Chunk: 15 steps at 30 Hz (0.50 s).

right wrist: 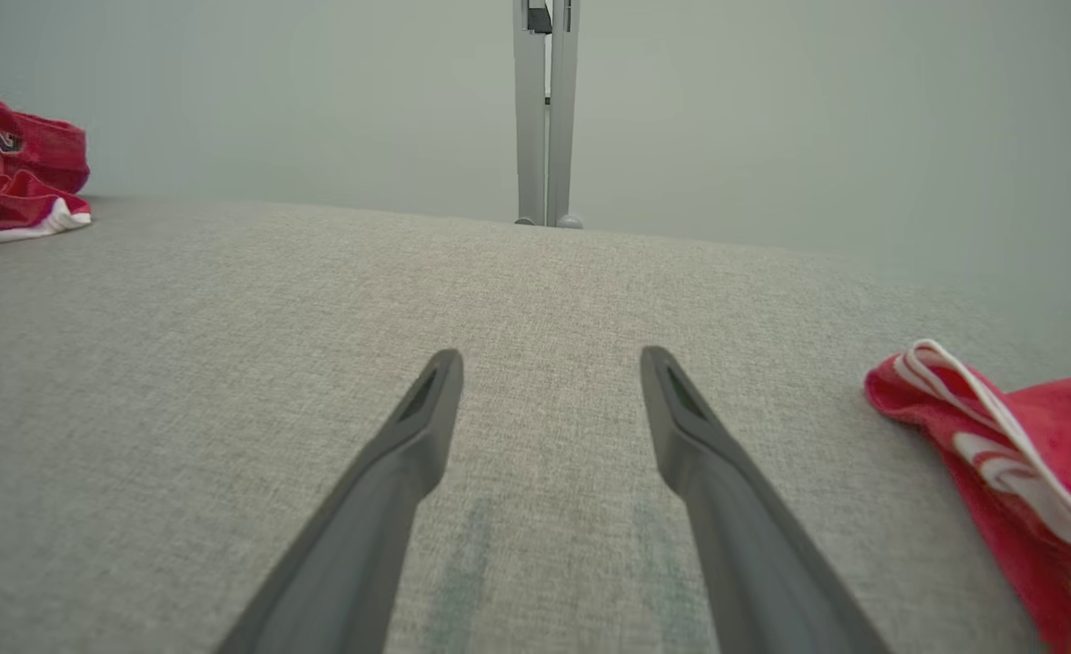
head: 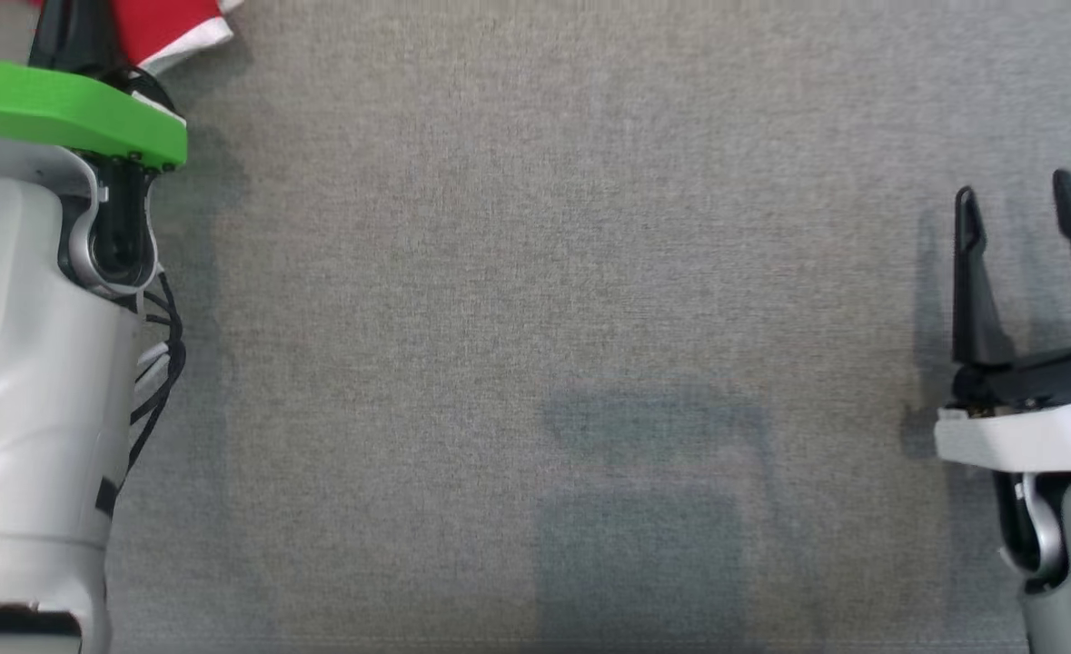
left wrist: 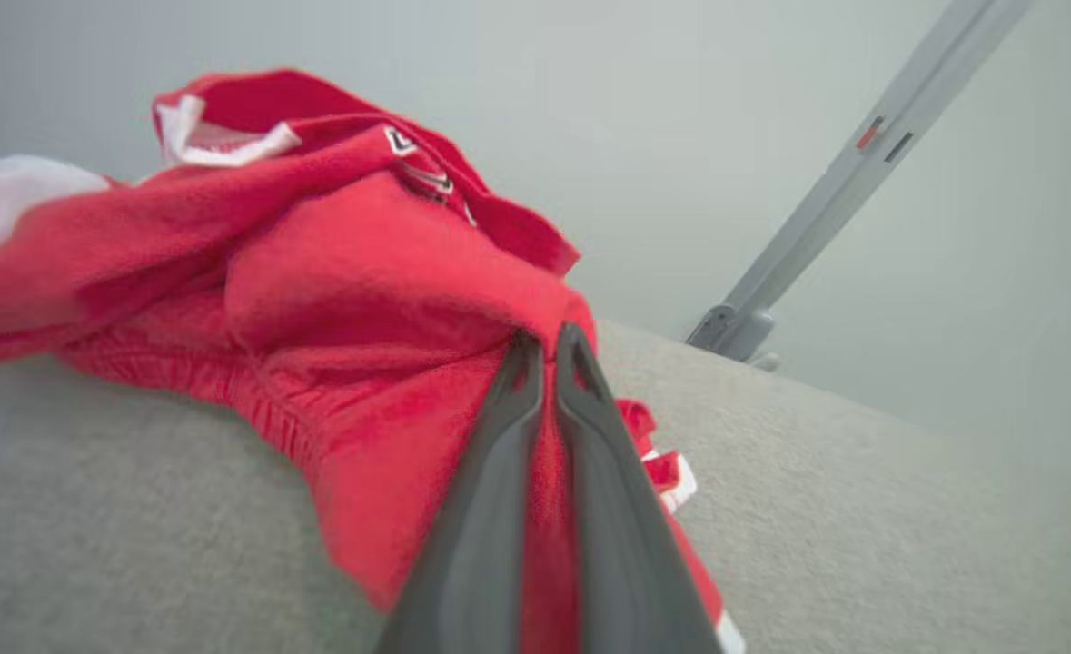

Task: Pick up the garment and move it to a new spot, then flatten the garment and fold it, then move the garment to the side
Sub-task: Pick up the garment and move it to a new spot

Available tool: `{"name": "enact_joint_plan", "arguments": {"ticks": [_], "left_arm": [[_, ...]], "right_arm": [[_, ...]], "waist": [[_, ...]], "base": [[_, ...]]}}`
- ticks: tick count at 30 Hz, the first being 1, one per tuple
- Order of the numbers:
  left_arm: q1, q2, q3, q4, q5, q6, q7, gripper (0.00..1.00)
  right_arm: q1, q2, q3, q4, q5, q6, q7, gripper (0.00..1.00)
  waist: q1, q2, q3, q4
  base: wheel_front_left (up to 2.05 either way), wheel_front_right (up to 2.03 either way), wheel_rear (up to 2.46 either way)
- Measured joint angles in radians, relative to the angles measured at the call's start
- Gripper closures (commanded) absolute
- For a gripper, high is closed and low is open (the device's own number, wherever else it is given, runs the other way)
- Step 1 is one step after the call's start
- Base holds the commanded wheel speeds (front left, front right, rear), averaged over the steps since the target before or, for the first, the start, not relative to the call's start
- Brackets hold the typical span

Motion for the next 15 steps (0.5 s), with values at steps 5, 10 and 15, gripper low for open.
{"name": "enact_joint_plan", "arguments": {"ticks": [5, 10, 15], "left_arm": [[0.133, 0.049, -0.105, -0.302, -0.005, 0.0, 0.072, 1.0], [0.364, 0.077, -0.184, -0.661, -0.016, 0.068, 0.234, 1.0], [0.586, 0.059, -0.298, -0.913, -0.02, 0.167, 0.335, 1.0]], "right_arm": [[0.054, 0.077, -0.001, 0.036, 0.0, 0.0, 0.0, 0.0], [0.095, 0.114, 0.0, 0.054, -0.001, 0.0, 0.0, 0.0], [0.122, 0.133, -0.005, 0.063, -0.001, 0.0, 0.0, 0.0]], "waist": [[0.0, 0.0, -0.101, -0.016], [-0.0001, 0.0, -0.224, -0.018], [-0.0002, 0.0, -0.33, -0.026]], "base": [[0.0, 0.0, 0.0], [0.0, 0.0, 0.0], [0.0, 0.0, 0.0]]}}
